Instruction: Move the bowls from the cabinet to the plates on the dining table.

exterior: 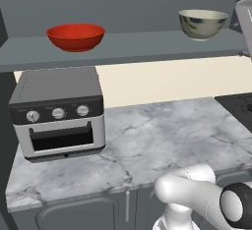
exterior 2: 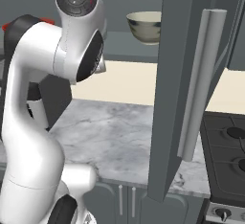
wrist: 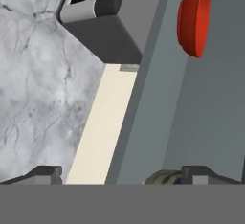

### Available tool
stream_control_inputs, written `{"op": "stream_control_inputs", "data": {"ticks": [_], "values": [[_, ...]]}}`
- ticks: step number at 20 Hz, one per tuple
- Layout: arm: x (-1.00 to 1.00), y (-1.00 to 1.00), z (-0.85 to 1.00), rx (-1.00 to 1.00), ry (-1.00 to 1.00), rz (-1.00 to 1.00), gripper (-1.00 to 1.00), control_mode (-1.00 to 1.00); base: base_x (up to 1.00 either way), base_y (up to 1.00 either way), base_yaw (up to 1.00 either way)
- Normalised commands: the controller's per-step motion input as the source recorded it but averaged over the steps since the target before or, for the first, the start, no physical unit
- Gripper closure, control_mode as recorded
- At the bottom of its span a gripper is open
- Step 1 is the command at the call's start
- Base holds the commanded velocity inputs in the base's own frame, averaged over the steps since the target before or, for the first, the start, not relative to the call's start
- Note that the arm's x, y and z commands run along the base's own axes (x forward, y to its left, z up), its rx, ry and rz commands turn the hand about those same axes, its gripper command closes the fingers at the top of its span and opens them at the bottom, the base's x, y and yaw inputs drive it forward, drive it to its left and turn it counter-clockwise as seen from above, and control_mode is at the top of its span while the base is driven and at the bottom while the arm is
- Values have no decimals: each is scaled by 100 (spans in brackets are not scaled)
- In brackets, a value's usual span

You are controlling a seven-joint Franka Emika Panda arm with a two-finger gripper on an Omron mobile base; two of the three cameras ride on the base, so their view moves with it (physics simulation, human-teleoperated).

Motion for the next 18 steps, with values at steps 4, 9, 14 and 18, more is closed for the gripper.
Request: {"op": "stream_control_inputs", "data": {"ticks": [4, 9, 14, 18], "values": [[25, -16, 5, -3, -2, -6, -100, -100, 0, 0, 0], [33, -16, 0, -1, -1, -4, -100, -100, 0, 0, 0], [42, -12, 0, 0, 0, -2, -100, -100, 0, 0, 0], [42, -12, -1, 0, 0, -2, -100, -100, 0, 0, 0]]}}
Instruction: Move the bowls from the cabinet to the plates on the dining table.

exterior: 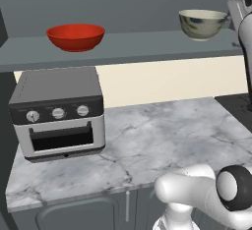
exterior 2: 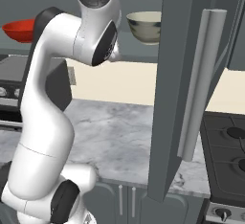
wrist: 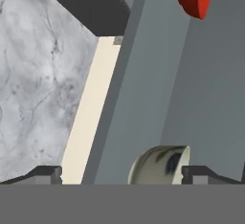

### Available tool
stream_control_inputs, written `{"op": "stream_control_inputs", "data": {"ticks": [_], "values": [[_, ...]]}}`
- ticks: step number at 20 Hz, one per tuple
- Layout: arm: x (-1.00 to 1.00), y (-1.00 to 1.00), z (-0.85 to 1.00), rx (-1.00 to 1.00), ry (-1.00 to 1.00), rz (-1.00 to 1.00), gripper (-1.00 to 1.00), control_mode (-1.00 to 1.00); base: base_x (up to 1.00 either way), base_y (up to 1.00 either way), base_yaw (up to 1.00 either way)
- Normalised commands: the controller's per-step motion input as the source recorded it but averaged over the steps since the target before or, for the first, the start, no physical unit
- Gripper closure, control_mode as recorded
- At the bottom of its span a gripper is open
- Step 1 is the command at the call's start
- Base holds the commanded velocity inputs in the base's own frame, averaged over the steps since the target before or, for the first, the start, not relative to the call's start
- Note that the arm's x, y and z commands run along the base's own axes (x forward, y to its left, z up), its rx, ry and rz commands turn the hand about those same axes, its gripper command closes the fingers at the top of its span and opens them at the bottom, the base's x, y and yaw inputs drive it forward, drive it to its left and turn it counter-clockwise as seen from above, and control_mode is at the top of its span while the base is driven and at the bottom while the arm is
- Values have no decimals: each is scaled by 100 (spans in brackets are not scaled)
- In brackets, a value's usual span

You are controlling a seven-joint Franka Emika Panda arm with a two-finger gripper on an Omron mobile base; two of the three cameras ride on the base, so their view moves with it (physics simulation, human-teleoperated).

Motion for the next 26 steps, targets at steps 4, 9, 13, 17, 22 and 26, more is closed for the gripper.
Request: {"op": "stream_control_inputs", "data": {"ticks": [4, 9, 13, 17, 22, 26], "values": [[41, -16, -2, -1, 0, -2, -100, -100, 0, 0, 0], [39, -16, -3, -1, 0, -1, -100, -100, 0, 0, 0], [27, -6, -1, 0, 0, 0, -100, -100, 0, 0, 0], [30, -7, 0, 0, 0, 0, -100, -100, 0, 0, 0], [29, -12, 0, 0, 0, 0, -100, -100, 0, 0, 0], [29, -12, 0, 0, 0, 1, -100, -100, 0, 0, 0]]}}
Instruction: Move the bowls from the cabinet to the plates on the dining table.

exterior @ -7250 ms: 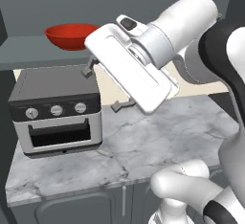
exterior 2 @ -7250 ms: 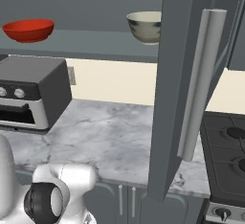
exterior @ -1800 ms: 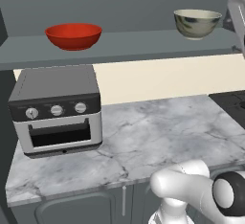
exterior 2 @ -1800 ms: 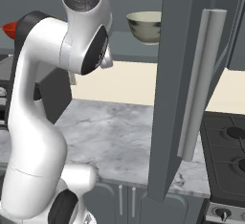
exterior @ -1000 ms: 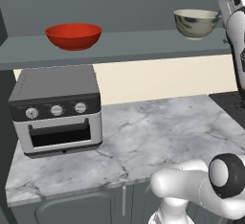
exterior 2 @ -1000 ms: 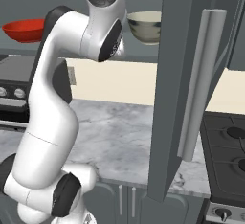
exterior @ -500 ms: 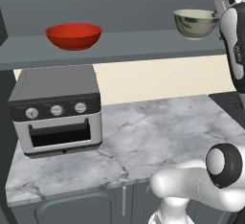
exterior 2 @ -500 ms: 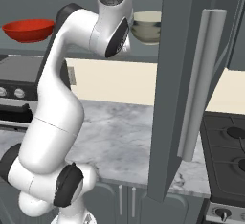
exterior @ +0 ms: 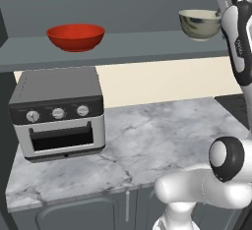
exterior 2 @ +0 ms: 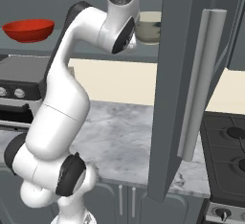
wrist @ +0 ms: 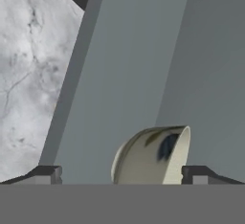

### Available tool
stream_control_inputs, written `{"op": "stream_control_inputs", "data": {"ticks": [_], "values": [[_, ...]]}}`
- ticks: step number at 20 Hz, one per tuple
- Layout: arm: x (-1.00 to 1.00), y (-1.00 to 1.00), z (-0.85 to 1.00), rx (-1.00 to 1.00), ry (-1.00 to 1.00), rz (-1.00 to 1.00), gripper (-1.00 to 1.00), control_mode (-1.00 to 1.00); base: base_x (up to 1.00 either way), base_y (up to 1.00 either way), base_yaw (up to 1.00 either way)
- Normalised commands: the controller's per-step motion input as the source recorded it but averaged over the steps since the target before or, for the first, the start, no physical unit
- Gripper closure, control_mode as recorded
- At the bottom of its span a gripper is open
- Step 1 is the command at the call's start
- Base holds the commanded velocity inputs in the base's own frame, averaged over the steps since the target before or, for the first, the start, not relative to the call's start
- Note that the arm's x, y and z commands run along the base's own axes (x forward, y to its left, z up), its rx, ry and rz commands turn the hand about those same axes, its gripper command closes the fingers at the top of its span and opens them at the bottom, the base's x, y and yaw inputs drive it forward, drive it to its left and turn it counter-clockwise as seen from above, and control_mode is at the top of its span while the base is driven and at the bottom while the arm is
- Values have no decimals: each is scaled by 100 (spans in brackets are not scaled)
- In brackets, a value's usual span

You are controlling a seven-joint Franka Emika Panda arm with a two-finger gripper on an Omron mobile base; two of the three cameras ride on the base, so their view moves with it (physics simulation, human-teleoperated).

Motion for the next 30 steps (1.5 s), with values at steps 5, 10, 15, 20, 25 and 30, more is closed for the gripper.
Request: {"op": "stream_control_inputs", "data": {"ticks": [5, 10, 15, 20, 25, 30], "values": [[29, -11, 0, 0, 0, 1, -100, -100, 0, 0, 0], [29, -9, -2, 0, 0, 1, -100, -100, 0, 0, 0], [30, -9, -5, 0, 0, 2, -100, -100, 0, 0, 0], [28, -9, -5, 0, 0, 2, -100, -100, 0, 0, 0], [29, -8, -3, 0, 0, 2, -100, -100, 0, 0, 0], [28, -8, -4, 0, 0, 2, -100, -100, 0, 0, 0]]}}
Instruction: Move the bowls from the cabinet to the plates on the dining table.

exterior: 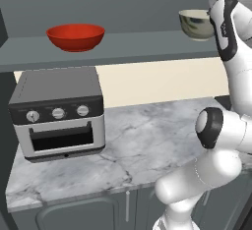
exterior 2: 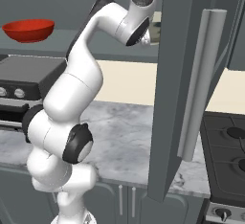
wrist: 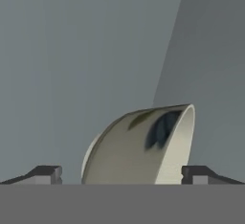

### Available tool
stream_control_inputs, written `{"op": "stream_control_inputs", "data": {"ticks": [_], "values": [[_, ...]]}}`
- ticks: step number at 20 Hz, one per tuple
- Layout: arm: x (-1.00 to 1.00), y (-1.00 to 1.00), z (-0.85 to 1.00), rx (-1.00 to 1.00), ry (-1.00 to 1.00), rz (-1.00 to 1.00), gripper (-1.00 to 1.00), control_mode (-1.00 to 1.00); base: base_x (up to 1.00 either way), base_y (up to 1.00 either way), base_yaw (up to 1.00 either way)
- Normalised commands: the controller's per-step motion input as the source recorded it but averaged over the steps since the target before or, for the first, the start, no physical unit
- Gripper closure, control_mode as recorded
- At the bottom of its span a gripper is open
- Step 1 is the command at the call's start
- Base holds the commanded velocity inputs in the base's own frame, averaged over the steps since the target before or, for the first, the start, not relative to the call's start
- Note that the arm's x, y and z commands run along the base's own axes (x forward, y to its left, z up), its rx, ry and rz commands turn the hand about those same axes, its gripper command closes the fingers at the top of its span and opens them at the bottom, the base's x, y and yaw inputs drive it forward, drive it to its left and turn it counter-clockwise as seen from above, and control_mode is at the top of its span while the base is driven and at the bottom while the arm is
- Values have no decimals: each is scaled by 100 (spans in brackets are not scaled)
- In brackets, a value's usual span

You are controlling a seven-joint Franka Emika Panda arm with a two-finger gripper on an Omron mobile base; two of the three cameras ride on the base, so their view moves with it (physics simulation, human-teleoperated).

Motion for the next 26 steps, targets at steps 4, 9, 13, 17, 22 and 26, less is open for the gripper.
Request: {"op": "stream_control_inputs", "data": {"ticks": [4, 9, 13, 17, 22, 26], "values": [[28, -9, -3, 0, 0, 1, -100, -100, 0, 0, 0], [28, -9, -2, 0, 0, 2, -100, -100, 0, 0, 0], [27, -8, -2, 0, 0, 2, -100, -100, 0, 0, 0], [27, -8, -3, 0, 0, 2, -100, -100, 0, 0, 0], [26, -8, -1, 0, 0, 1, 100, -100, 0, 0, 0], [8, -4, 0, 0, 1, 1, 100, -100, 0, 0, 0]]}}
